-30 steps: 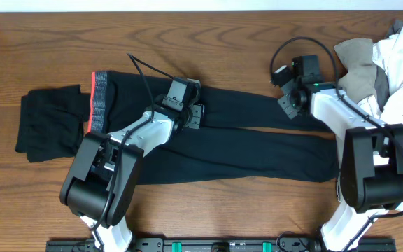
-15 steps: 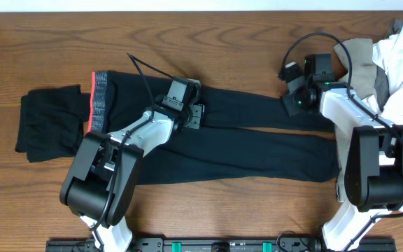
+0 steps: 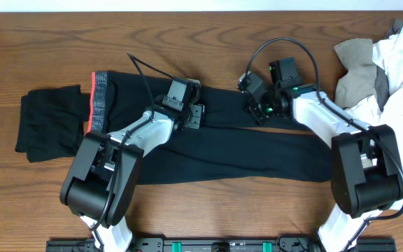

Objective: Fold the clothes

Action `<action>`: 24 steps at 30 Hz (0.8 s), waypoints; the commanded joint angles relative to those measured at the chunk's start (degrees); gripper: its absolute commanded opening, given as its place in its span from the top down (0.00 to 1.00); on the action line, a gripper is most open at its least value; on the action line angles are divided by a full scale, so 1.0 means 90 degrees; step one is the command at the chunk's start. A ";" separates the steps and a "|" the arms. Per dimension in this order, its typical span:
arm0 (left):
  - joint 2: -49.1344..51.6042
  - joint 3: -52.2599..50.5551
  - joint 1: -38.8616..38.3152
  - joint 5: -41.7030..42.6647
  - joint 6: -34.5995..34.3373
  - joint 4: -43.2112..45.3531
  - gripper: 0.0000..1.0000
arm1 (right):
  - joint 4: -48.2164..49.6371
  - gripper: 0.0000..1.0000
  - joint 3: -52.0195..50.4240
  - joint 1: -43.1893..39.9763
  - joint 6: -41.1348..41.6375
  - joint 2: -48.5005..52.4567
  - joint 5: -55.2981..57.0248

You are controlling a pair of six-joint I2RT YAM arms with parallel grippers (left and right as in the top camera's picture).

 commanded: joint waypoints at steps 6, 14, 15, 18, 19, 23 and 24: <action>0.0464 -0.0192 -0.0019 0.0095 -0.0107 -0.0165 0.43 | 0.0770 0.96 0.0080 0.0568 0.0522 0.0102 0.0080; 0.0464 -0.0192 -0.0019 0.0095 -0.0107 -0.0165 0.43 | 0.1239 0.96 0.0080 0.0763 0.0692 0.0580 0.0085; 0.0464 -0.0192 -0.0019 0.0095 -0.0107 -0.0165 0.43 | 0.1299 0.96 0.0080 0.0763 0.0690 0.0641 0.0087; 0.0464 -0.0192 -0.0019 0.0095 -0.0107 -0.0168 0.43 | 0.1549 0.98 0.0080 0.0763 0.0692 0.0840 0.0350; 0.0464 -0.0192 -0.0019 0.0095 -0.0107 -0.0168 0.43 | 0.1622 0.99 0.0080 0.0763 0.0690 0.0889 0.0452; 0.0464 -0.0192 -0.0019 0.0095 -0.0107 -0.0168 0.43 | 0.1863 0.99 0.0080 0.0750 0.0692 0.0969 0.0874; 0.0464 -0.0192 -0.0019 0.0092 -0.0107 -0.0168 0.43 | 0.1943 0.99 0.0080 0.0750 0.0692 0.0971 0.1069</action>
